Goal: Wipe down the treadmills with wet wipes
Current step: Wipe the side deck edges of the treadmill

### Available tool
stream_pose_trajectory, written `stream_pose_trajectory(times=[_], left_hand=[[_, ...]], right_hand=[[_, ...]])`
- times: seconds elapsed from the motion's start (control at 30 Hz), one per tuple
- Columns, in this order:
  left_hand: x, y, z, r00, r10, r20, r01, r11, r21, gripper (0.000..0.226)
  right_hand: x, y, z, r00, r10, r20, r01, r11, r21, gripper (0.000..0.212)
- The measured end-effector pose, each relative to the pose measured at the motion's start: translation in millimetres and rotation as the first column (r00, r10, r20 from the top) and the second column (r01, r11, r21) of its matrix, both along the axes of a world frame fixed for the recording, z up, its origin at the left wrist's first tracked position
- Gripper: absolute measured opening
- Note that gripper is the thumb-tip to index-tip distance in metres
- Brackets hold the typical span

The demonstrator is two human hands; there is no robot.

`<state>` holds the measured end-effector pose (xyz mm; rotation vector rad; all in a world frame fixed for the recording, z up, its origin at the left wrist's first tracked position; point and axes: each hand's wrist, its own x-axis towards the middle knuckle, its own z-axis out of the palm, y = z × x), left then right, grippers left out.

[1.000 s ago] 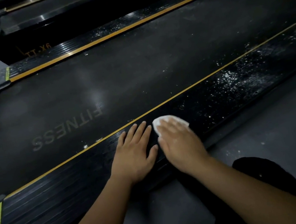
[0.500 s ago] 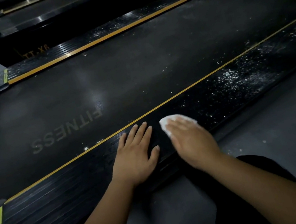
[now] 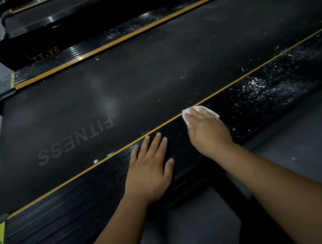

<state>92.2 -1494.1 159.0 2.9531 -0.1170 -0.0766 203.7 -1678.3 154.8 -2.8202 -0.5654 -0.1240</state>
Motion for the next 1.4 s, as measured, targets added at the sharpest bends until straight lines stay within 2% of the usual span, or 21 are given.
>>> stream_pose_trajectory(times=[0.07, 0.13, 0.2, 0.3, 0.4, 0.57, 0.67, 0.77, 0.8, 0.87, 0.93, 0.97, 1.1, 1.17, 1.27, 1.3, 1.4], left_hand=[[0.3, -0.8, 0.3, 1.0, 0.013, 0.004, -0.013, 1.0, -0.013, 0.075], [1.0, -1.0, -0.3, 1.0, 0.021, 0.004, -0.021, 1.0, -0.014, 0.076], [1.0, -1.6, -0.6, 1.0, 0.025, 0.006, -0.025, 0.999, -0.02, 0.075], [1.0, -1.3, -0.7, 1.0, 0.026, -0.001, -0.026, 1.0, -0.004, 0.075], [0.8, -1.1, 1.9, 1.0, 0.017, -0.003, -0.017, 1.0, -0.009, 0.076], [1.5, -1.6, 1.6, 1.0, 0.023, -0.003, -0.023, 1.0, -0.001, 0.077], [0.3, -2.4, 2.1, 1.0, 0.007, -0.001, -0.007, 1.0, 0.01, 0.075], [-1.1, -4.2, 3.5, 0.998, -0.065, -0.006, 0.065, 0.998, 0.016, 0.072], [-1.2, -4.5, 3.6, 0.997, -0.083, 0.001, 0.083, 0.997, 0.009, 0.072], [-0.6, -3.3, 1.6, 0.995, -0.096, 0.013, 0.096, 0.995, -0.001, 0.071], [-0.5, -3.1, 0.5, 0.995, -0.097, 0.009, 0.097, 0.995, -0.005, 0.07], [-0.4, -3.3, 0.8, 0.995, -0.095, 0.011, 0.095, 0.995, -0.003, 0.07], [0.0, -7.0, 4.5, 0.997, -0.08, -0.012, 0.08, 0.997, 0.01, 0.073], [0.9, -9.2, 4.9, 0.998, -0.069, -0.015, 0.069, 0.998, 0.005, 0.075], [3.1, -11.4, 4.3, 0.999, -0.052, -0.016, 0.052, 0.999, 0.012, 0.076], [3.8, -12.2, 4.2, 0.999, -0.05, -0.017, 0.05, 0.999, 0.012, 0.076], [4.8, -14.6, 5.8, 0.999, -0.039, -0.016, 0.039, 0.999, -0.002, 0.076]], right_hand=[[-9.5, 21.0, -1.9, 0.998, 0.07, -0.002, -0.07, 0.997, -0.034, 0.052], [-36.9, 21.7, -2.0, 0.979, 0.192, 0.07, -0.192, 0.981, -0.01, 0.044], [-51.6, 2.2, -2.1, 0.966, 0.222, 0.132, -0.232, 0.97, 0.068, 0.038], [-19.0, -20.0, -1.4, 0.989, 0.108, 0.104, -0.113, 0.993, 0.037, 0.041], [1.5, 0.2, 3.3, 1.0, -0.002, 0.019, 0.003, 0.999, -0.038, 0.049], [-84.5, -6.4, -1.1, 0.969, 0.242, 0.044, -0.241, 0.97, -0.02, 0.048], [-71.3, -33.7, -6.9, 0.993, 0.101, 0.067, -0.101, 0.995, -0.012, 0.054], [-60.9, -16.7, -4.6, 0.996, -0.044, 0.073, 0.045, 0.999, -0.003, 0.057], [-71.6, -7.3, -4.9, 0.997, -0.021, 0.076, 0.022, 1.0, -0.001, 0.056], [-100.7, -3.5, -8.4, 0.988, 0.134, 0.076, -0.134, 0.991, -0.005, 0.053], [-111.0, -25.1, -11.6, 0.968, 0.237, 0.087, -0.237, 0.971, -0.008, 0.05], [-104.3, -38.6, -11.9, 0.972, 0.208, 0.105, -0.207, 0.978, -0.014, 0.051], [-58.0, -48.8, -5.6, 0.995, -0.078, 0.065, 0.079, 0.997, -0.01, 0.057], [-70.9, -25.6, -3.0, 0.997, -0.047, 0.065, 0.049, 0.999, -0.018, 0.055], [-101.0, -28.2, -4.7, 0.981, 0.19, 0.038, -0.188, 0.982, -0.034, 0.053], [-98.3, -39.1, -2.6, 0.979, 0.199, 0.042, -0.198, 0.98, -0.029, 0.053], [-59.0, -58.9, 1.2, 1.0, 0.0, 0.029, 0.001, 0.999, -0.034, 0.058]])
